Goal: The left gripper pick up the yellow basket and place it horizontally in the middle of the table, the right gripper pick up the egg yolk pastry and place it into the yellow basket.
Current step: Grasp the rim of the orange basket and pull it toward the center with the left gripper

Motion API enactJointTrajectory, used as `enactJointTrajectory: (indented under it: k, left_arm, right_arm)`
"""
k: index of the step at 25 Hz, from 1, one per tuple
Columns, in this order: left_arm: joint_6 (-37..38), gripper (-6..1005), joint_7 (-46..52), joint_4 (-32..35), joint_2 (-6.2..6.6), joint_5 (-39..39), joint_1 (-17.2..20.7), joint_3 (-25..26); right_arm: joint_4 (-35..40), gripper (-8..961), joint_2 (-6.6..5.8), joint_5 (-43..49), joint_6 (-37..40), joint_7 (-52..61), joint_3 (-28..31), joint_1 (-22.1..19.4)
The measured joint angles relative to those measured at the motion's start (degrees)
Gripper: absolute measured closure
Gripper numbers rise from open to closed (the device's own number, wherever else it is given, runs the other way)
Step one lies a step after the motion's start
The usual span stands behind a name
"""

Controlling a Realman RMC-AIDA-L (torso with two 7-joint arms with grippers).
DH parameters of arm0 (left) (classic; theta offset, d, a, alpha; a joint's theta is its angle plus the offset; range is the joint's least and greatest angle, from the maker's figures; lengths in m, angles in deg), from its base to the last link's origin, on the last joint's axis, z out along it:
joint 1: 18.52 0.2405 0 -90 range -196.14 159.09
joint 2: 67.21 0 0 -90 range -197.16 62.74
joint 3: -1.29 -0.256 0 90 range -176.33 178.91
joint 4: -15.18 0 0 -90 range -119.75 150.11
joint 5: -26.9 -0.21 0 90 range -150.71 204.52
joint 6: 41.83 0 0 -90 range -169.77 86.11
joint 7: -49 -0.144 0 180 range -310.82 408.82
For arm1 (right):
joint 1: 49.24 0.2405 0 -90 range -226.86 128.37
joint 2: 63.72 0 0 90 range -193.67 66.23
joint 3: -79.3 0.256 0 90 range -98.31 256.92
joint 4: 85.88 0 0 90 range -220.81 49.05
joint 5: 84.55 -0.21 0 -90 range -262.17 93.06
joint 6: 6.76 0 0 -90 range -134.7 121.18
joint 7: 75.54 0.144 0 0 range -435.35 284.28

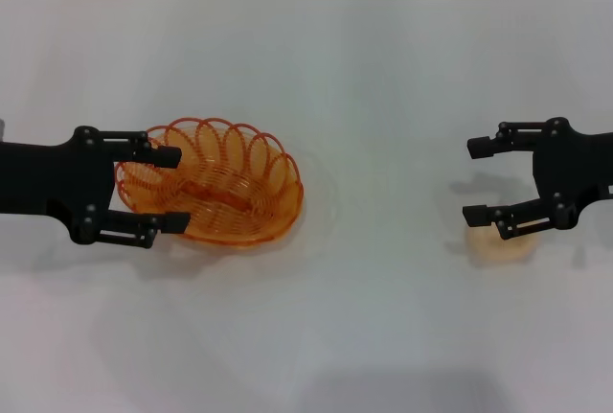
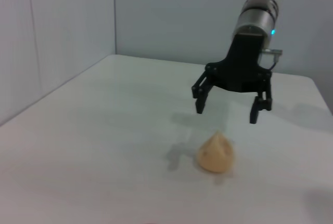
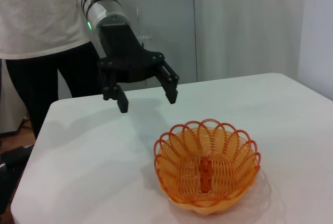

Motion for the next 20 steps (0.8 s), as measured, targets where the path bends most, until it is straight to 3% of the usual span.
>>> enactJointTrajectory:
  k: [20]
  left_arm:
    - [-0.3, 233, 2.1, 0.2, -0.13, -0.7, -0.6, 0.2]
  right_arm:
    - [-0.3, 96, 0.53, 0.4, -0.5, -0.2, -0.4, 0.1]
